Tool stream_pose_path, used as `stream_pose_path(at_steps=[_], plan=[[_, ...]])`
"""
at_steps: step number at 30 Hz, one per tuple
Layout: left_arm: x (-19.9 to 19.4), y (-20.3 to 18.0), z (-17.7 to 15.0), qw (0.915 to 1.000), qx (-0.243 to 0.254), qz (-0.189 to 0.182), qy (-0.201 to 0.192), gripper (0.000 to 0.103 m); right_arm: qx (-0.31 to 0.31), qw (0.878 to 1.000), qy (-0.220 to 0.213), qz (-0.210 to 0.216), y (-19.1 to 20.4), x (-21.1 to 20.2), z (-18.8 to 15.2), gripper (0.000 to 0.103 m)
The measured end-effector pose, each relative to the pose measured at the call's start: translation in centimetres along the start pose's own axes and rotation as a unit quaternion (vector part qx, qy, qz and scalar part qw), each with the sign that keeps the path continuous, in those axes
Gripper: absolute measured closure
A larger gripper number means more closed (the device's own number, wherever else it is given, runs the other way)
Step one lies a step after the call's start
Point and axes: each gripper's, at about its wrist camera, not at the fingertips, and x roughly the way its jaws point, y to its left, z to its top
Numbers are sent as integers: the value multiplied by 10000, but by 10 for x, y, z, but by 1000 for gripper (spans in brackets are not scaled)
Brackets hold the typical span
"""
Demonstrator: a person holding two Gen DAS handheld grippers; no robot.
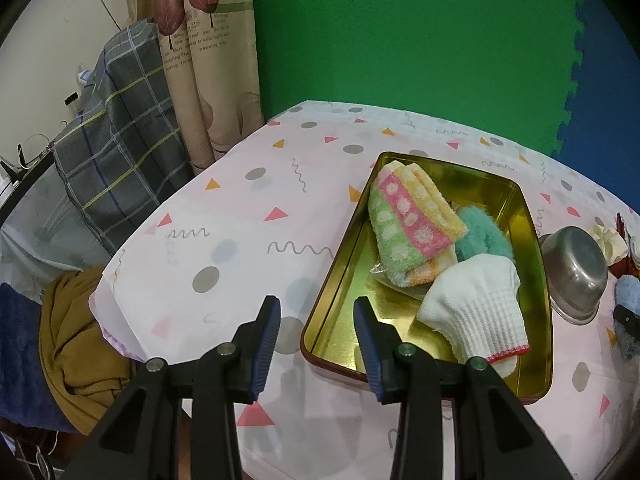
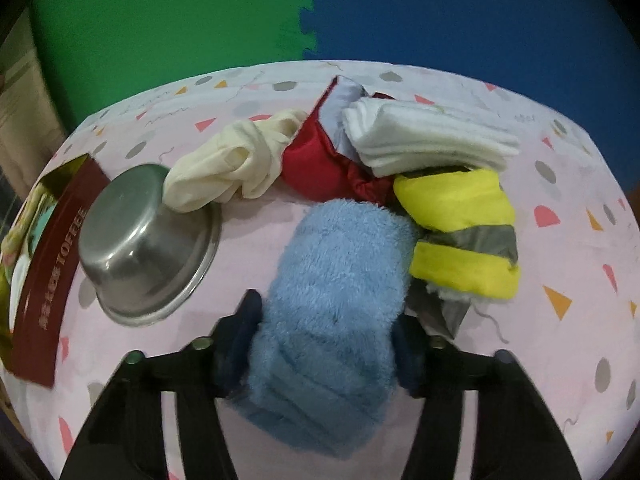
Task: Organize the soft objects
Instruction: 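Move the right gripper to the blue towel and close on it, then grasp and lift the cream cloth with the left gripper while the right holds the blue towel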
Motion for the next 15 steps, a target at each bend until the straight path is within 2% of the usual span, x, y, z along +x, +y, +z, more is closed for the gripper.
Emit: stream_pose_path(at_steps=[3, 9, 15], plan=[[-6, -3, 0, 9999, 59, 102, -96, 64, -243, 9996, 14, 117, 0, -7, -8, 65], [-21, -28, -1, 9987, 437, -67, -254, 64, -631, 9978, 0, 211, -10, -30, -40, 66], [-34, -79, -5, 9929, 939, -716, -166, 64, -390, 9992, 9, 60, -52, -47, -59, 66]])
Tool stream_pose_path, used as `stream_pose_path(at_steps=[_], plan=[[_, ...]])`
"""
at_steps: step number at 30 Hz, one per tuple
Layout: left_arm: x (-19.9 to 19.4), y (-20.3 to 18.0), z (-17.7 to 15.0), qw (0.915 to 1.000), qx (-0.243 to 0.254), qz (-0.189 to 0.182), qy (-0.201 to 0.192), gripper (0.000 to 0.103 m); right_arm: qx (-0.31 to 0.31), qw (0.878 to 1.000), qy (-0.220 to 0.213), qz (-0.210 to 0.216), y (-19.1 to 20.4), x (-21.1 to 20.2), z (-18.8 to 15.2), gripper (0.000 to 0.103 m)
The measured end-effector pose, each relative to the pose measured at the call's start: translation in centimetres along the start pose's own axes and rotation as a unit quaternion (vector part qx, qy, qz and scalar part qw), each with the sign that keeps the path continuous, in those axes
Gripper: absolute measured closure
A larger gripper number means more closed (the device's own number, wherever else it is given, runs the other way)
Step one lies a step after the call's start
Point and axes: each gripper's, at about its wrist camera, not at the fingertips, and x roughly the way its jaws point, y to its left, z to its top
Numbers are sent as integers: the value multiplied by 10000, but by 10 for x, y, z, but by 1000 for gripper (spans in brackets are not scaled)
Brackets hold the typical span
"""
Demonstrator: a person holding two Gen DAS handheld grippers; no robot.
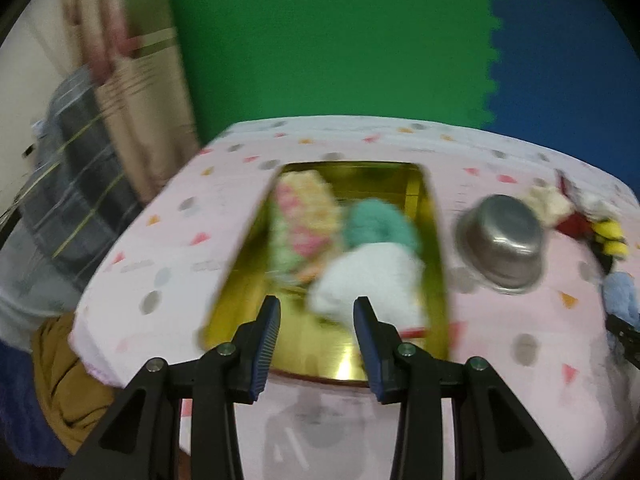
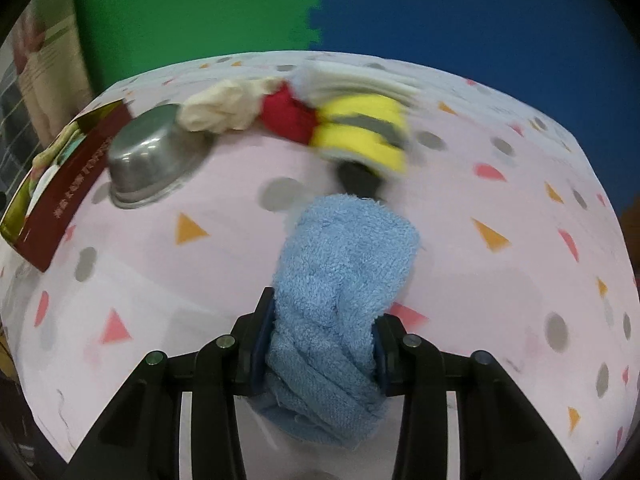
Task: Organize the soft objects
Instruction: 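Grasp and lift the cream cloth with the left gripper while the right holds the blue towel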
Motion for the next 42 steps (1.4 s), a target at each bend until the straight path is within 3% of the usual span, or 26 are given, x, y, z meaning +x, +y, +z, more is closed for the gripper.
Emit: stream_pose_path(at_steps=[5, 15, 16, 18, 20, 29, 42], plan=[[2, -47, 11, 9973, 229, -681, 148, 64, 362, 9988, -62, -326, -44, -2, -1, 66], [6, -131, 40, 9869, 995, -1245, 237, 64, 584, 9936, -421, -866, -99, 21, 21, 62], [8, -137, 43, 9859, 1031, -1299, 236, 63, 577, 9936, -452, -864, -100, 21, 20, 62], [11, -151, 51, 9840, 1094, -1386, 230, 49, 576, 9934, -472, -871, -100, 20, 19, 62], [14, -163, 57, 9808, 1172, -1538, 254, 48, 617, 9936, -475, -820, -100, 19, 19, 61], [46, -222, 80, 9686, 1778, -1688, 409, 48, 656, 9939, -479, -750, -103, 21, 20, 60], [105, -255, 91, 9674, 1968, -1377, 796, 48, 673, 9940, -479, -711, -108, 23, 21, 59]])
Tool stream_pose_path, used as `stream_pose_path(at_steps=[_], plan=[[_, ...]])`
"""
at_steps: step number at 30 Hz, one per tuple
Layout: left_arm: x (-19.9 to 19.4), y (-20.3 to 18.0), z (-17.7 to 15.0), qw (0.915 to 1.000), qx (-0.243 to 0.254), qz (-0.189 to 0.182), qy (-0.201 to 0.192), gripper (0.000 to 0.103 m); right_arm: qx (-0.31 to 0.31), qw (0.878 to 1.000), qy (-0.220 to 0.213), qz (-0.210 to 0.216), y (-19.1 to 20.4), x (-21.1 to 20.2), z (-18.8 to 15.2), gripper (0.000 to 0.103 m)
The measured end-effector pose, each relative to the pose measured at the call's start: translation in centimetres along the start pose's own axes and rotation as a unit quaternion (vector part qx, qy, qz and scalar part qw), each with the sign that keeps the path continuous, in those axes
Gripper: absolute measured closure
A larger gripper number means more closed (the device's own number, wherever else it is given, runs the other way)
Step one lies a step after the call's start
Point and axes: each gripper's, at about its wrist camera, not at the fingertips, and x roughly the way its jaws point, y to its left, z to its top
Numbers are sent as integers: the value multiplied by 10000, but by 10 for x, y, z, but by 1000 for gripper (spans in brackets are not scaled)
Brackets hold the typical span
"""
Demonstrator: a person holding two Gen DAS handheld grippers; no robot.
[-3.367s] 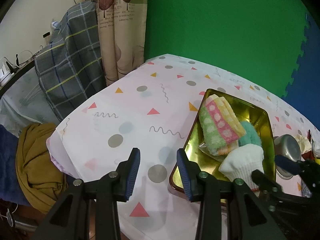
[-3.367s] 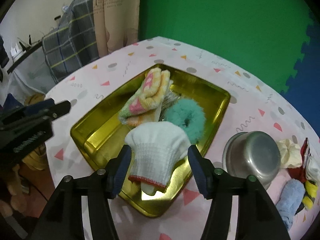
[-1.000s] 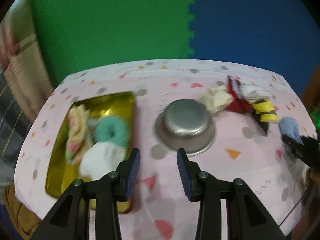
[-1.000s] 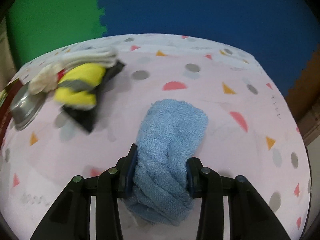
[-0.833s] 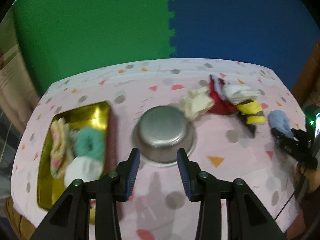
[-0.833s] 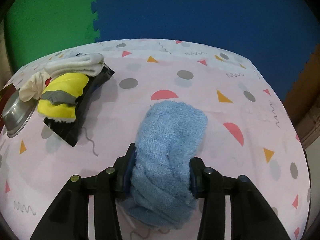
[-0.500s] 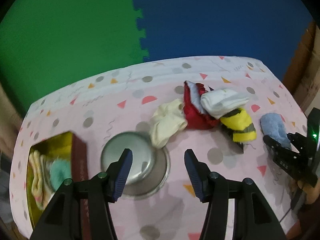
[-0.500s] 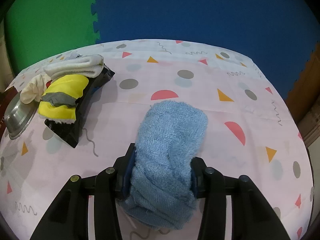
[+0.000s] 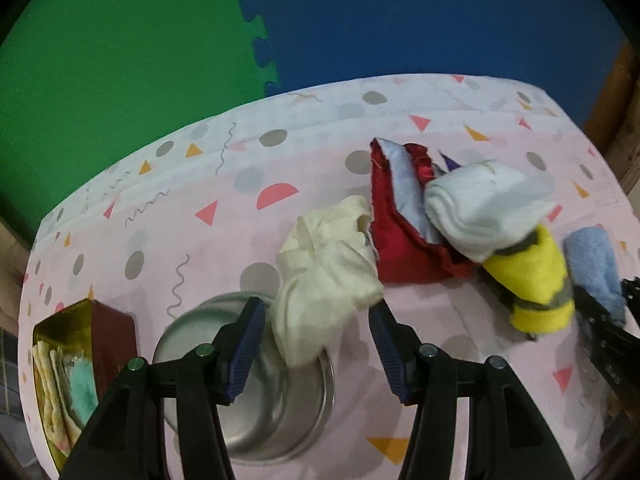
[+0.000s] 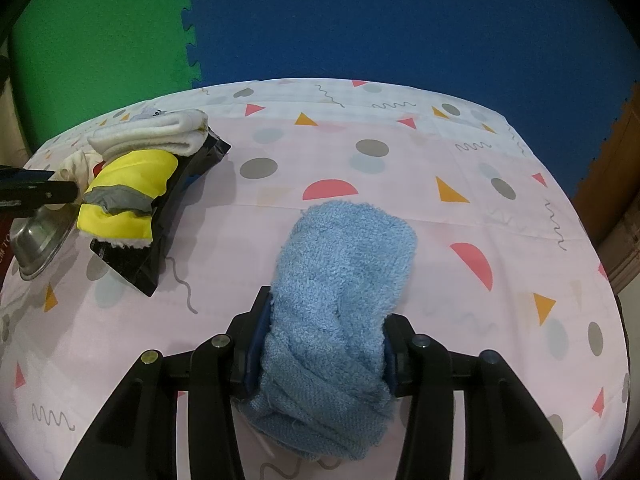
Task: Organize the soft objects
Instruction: 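Grasp and lift the cream cloth with the left gripper while the right holds the blue towel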
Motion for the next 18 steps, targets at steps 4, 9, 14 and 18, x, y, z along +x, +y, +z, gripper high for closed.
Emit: stream_pose_path(at_steps=[4, 9, 14, 18], plan=[[5, -4, 5, 9999, 79, -72, -34, 48, 7, 10000, 1, 9, 0, 0, 0, 59], [3, -11, 7, 9997, 204, -114, -81, 95, 6, 10000, 1, 2, 0, 0, -1, 59], [-8, -10, 8, 9994, 100, -228, -219, 96, 9, 10000, 1, 3, 1, 0, -1, 59], [-22, -12, 7, 9990, 167, -187, -364, 96, 9, 10000, 2, 0, 0, -1, -1, 59]])
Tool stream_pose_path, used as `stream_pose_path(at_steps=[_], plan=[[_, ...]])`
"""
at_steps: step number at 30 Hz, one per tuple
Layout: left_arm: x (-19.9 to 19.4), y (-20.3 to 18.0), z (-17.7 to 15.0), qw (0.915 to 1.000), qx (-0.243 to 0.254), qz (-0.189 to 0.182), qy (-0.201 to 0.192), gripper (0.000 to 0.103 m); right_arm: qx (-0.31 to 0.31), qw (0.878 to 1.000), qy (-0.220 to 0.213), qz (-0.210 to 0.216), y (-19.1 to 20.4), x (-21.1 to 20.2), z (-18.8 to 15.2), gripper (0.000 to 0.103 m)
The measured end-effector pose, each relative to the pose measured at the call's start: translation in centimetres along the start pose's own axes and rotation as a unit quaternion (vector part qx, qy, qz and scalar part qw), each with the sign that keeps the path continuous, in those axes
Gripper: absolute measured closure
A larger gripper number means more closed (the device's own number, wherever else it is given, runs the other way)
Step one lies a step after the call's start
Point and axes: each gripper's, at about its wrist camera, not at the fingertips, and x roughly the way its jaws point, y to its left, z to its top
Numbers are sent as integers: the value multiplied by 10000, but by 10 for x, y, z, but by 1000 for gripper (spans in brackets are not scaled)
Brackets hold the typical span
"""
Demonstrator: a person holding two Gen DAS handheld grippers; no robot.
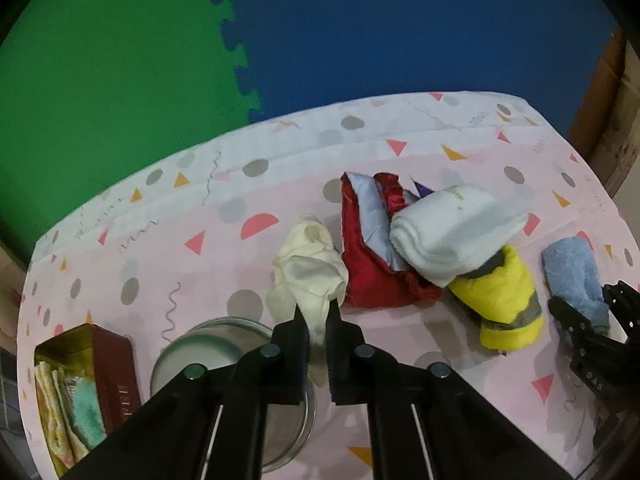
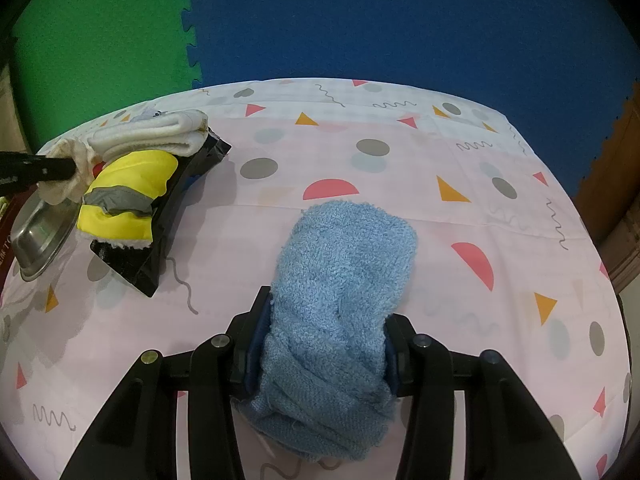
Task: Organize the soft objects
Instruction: 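Grasp and lift the cream cloth with the left gripper while the right holds the blue towel, then carry the cream cloth into the gold tin and open the left gripper while the right holds the towel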
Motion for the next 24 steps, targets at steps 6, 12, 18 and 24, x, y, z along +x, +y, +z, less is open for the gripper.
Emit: stream_pose_path(at_steps=[6, 12, 18, 24], plan=[[-21, 2, -4, 9999, -78, -38, -135, 96, 3, 10000, 0, 1, 0, 0, 0, 59], [-44, 8, -10, 9995, -114, 74, -274, 96, 6, 10000, 2, -1, 0, 0, 0, 59], [-68, 22, -22, 9989, -239, 104, -389, 96, 9, 10000, 3, 2, 0, 1, 0, 59], [-92, 43, -38, 9980, -407, 243, -421, 96, 13, 10000, 3, 5, 0, 0, 0, 59]])
